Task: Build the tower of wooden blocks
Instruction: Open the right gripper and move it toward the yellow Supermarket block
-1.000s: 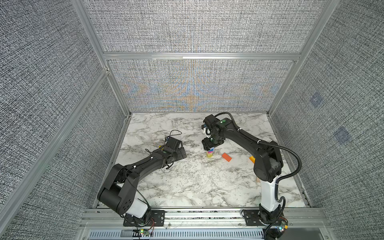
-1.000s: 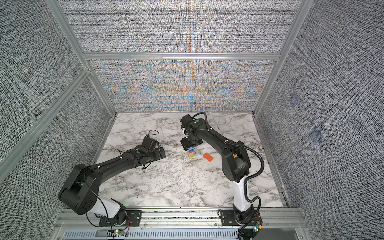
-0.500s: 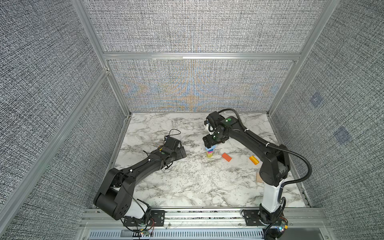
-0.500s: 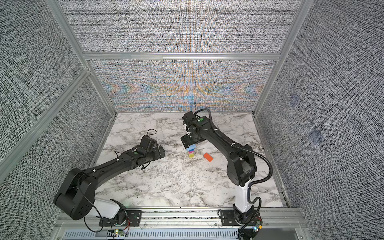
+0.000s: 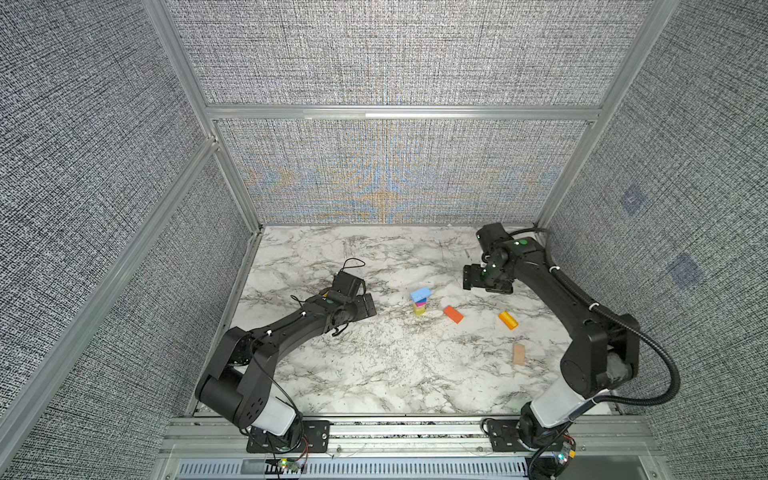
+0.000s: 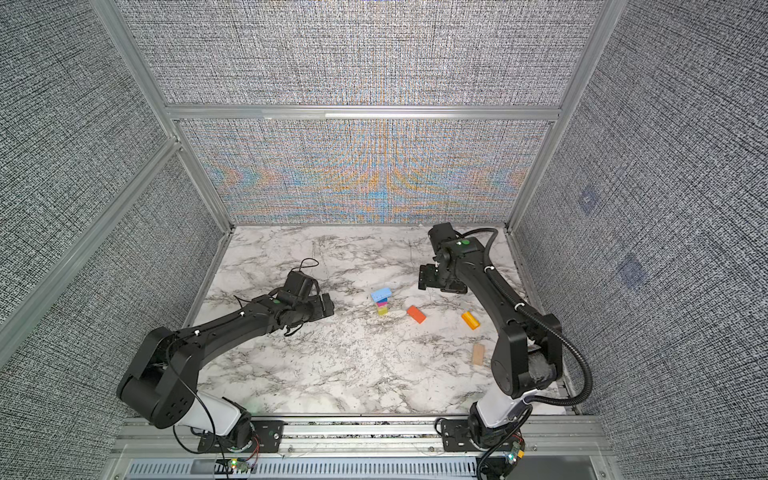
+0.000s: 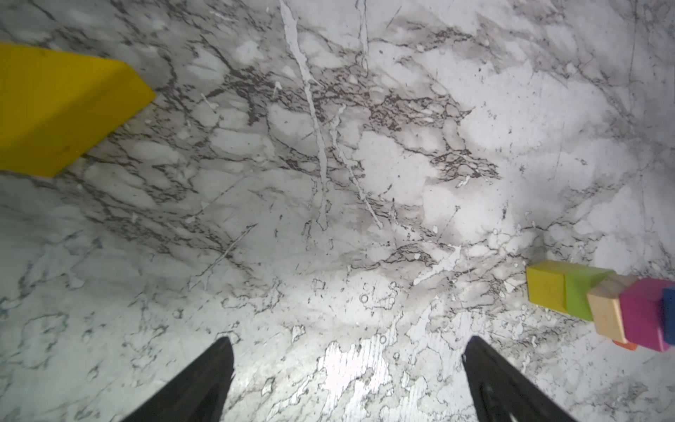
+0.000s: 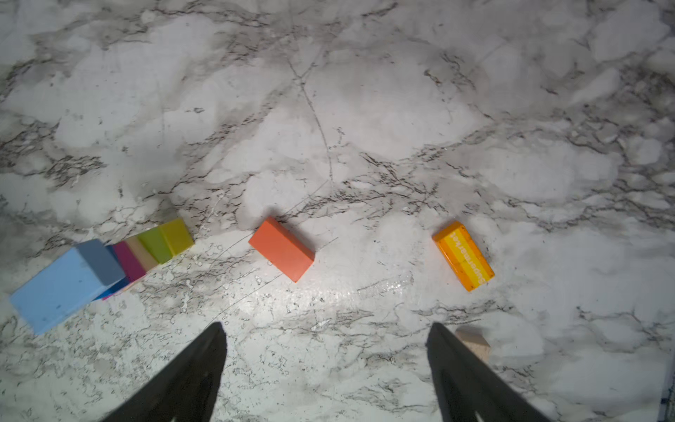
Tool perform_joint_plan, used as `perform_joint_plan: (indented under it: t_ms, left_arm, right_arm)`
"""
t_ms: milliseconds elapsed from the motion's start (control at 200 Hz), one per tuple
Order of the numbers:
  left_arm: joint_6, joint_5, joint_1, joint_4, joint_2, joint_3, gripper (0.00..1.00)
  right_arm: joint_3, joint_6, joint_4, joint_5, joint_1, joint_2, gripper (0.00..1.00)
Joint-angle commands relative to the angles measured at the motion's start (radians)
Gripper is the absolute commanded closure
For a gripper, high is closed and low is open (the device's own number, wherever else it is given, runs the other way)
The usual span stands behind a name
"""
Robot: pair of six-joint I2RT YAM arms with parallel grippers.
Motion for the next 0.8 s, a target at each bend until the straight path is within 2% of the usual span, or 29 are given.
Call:
perform_joint_plan:
  t_ms: [0, 135, 415, 795]
  left_arm:
    - [0.015, 0.055, 0.000, -0.010, 0.024, 0.003, 0.01]
    - [0.012, 0.091, -0.004, 0.037, 0.048, -0.015, 0.01]
    - [0.012, 0.057, -0.028, 0.036, 0.081, 0.019, 0.01]
    - [0.009, 0.054, -0.053, 0.094, 0.128, 0.024, 0.01]
  right_arm:
    - [-0.073, 0.076, 0.013, 0.035, -0.048, -0.041, 0.11]
    - [-0.190, 0.093, 0.066, 0.012, -0.130, -0.090, 0.11]
    - [-0.373, 0.102, 0.169, -0.057, -0.281, -0.116, 0.11]
    - [-0.446, 0.098, 0.296, -0.097, -0.367, -0.003, 0.11]
